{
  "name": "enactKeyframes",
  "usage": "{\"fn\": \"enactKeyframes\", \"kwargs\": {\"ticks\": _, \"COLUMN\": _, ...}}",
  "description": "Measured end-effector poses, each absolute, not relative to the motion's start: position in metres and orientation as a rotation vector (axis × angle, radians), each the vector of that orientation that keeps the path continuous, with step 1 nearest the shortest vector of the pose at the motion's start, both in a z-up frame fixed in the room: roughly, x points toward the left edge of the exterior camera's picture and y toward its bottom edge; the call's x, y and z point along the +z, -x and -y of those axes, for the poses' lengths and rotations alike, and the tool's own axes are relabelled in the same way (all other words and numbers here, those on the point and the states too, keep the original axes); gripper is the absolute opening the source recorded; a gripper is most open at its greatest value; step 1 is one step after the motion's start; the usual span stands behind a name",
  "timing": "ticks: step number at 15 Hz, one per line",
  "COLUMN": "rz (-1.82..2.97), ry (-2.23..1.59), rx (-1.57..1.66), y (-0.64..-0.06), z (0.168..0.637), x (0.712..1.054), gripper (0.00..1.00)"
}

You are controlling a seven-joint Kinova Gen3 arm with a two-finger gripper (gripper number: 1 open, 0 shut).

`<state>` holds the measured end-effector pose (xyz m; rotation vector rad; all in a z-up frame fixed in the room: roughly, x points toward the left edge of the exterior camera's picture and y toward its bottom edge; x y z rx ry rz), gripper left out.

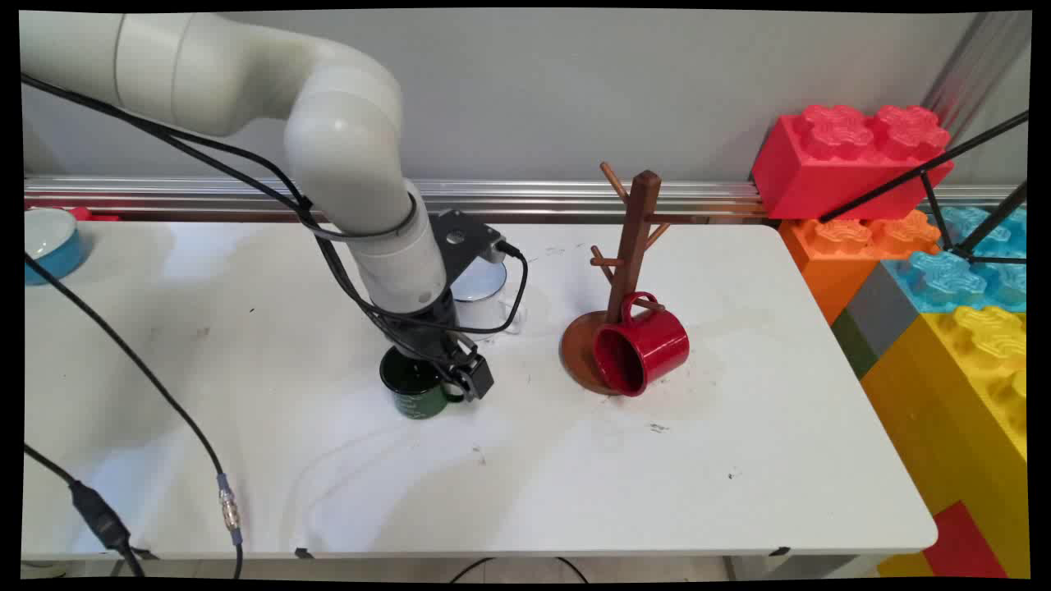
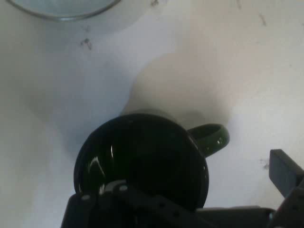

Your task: Pick up the red mug from the rack

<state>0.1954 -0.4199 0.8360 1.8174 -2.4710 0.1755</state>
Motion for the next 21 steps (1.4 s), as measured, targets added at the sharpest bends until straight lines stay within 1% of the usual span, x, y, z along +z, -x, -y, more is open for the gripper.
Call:
{"fn": "enactKeyframes", "kwargs": {"ticks": 4, "rz": 2.461, "ry": -1.753, "rx": 0.165, "y": -0.203, "z": 0.421, "x": 0.851, "gripper": 1.0}}
{"fn": "enactKeyframes", "kwargs": {"ticks": 14, "rz": 2.402, "ry": -1.444, "rx": 0.094, "y": -0.233, "z": 0.406, "x": 0.905, "gripper": 1.0}}
{"fn": "enactKeyframes", "kwargs": {"ticks": 18, "rz": 2.306, "ry": -1.314, "rx": 0.081, "y": -0.232, "z": 0.403, "x": 0.907, "gripper": 1.0}}
{"fn": "enactKeyframes", "kwargs": {"ticks": 21, "rz": 2.206, "ry": -1.201, "rx": 0.07, "y": -0.225, "z": 0.403, "x": 0.895, "gripper": 1.0}}
